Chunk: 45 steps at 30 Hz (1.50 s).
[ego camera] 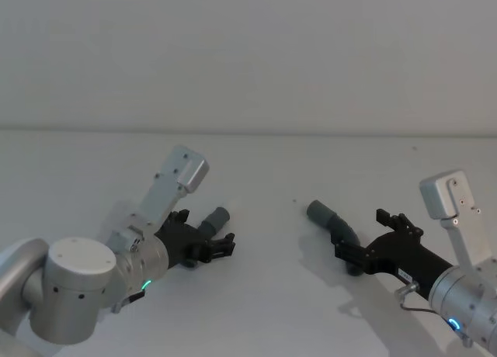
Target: Use both hands to pick up one end of the pipe from the table, align the ends, and insert them.
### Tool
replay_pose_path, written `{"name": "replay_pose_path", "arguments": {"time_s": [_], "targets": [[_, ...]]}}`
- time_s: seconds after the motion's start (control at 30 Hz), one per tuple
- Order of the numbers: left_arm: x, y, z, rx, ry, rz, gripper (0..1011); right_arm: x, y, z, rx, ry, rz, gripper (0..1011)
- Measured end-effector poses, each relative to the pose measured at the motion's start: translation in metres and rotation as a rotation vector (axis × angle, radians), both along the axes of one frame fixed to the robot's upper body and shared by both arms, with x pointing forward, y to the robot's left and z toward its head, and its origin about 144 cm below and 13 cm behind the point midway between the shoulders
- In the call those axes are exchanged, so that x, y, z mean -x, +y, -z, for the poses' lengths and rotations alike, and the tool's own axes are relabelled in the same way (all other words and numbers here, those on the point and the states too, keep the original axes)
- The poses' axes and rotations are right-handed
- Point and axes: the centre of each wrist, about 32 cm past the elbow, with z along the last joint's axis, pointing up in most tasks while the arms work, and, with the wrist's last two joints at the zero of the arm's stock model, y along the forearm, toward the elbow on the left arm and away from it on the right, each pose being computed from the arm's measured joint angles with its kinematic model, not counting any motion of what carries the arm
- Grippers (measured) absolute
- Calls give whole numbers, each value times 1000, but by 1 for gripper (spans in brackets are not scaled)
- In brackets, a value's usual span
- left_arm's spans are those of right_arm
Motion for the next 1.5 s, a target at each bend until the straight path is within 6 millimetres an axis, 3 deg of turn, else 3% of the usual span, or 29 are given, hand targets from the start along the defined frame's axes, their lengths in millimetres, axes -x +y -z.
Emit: {"name": "replay_pose_path", "arguments": {"time_s": [1.33, 1.5], "targets": [[-15, -5, 7, 37, 32, 0, 1001, 0, 0, 0, 0, 0, 0, 1000], [-15, -6, 8, 41, 33, -1, 925, 0, 0, 0, 0, 0, 0, 1000]]}}
